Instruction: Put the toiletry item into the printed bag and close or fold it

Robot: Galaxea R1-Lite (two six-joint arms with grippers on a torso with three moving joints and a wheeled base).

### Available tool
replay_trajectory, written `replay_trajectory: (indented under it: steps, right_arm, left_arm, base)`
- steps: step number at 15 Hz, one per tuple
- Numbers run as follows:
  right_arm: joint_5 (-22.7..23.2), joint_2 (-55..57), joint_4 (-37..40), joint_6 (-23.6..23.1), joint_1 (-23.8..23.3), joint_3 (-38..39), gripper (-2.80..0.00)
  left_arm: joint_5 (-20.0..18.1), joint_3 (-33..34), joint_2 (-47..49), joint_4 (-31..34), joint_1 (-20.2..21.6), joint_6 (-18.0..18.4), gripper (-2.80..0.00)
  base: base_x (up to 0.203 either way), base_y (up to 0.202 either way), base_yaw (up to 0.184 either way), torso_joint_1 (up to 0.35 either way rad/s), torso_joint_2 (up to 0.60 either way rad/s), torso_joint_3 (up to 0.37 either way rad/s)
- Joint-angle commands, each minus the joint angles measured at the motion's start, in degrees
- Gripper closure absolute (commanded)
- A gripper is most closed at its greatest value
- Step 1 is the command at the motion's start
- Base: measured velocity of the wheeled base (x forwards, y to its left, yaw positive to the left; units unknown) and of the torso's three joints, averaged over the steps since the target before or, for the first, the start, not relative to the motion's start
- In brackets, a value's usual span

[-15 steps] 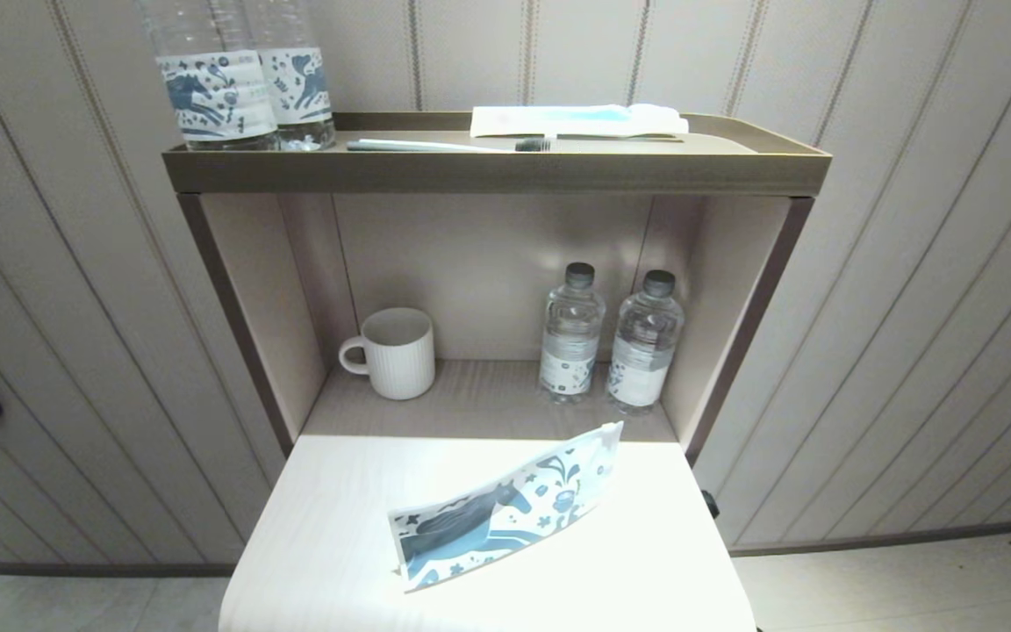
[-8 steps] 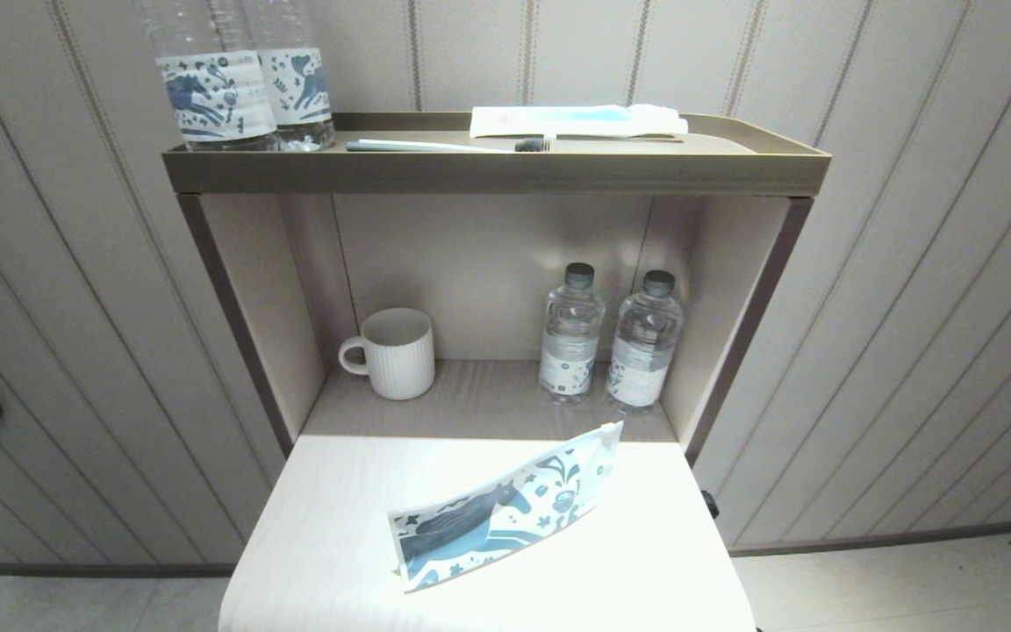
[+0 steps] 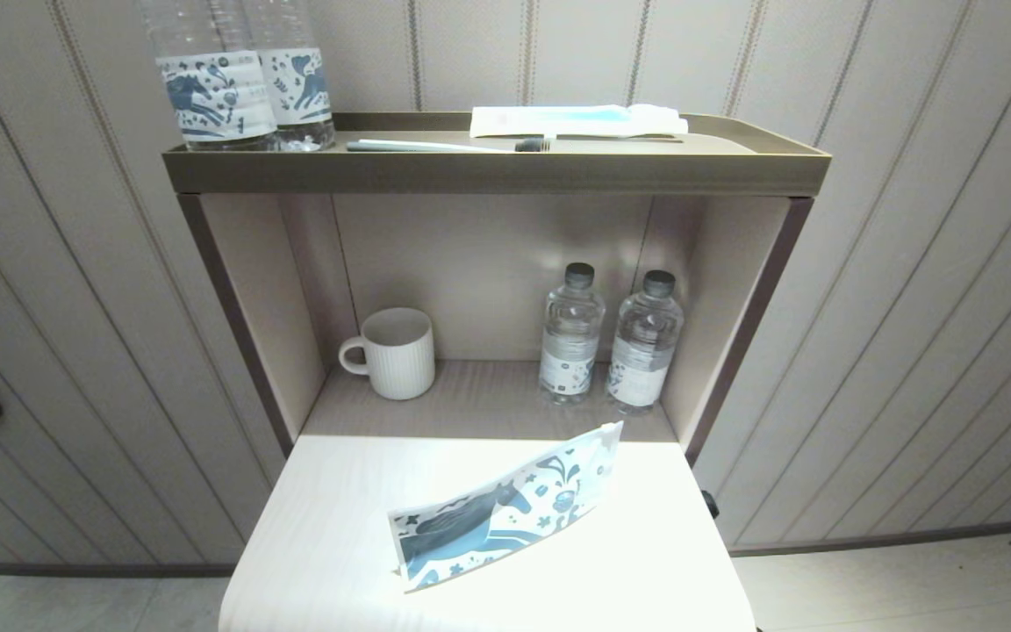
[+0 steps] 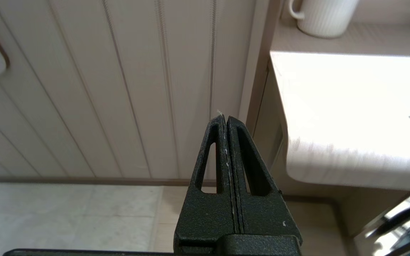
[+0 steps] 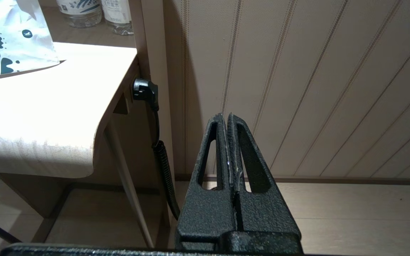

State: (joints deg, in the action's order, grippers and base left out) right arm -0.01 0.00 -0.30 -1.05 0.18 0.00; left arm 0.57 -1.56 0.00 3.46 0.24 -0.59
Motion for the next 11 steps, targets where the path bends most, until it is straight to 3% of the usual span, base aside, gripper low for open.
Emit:
replay_trajectory:
  steps: [1,11]
  right_arm:
    - [0.0,0.2,0.0,0.0,0.0,0.0,0.0]
    - [0.1,0.2,0.0,0.0,0.0,0.0,0.0]
  left_arm:
    - [0.2,0.1,0.1,0.0,0.0,-0.6,0.0]
    - [0.2,0.0,0.0,0.1,0.0,-0.6,0.0]
  base:
    - [0.0,0.0,0.0,0.0,0.0,0.0]
    - [0.0,0.0,0.0,0.0,0.0,0.0]
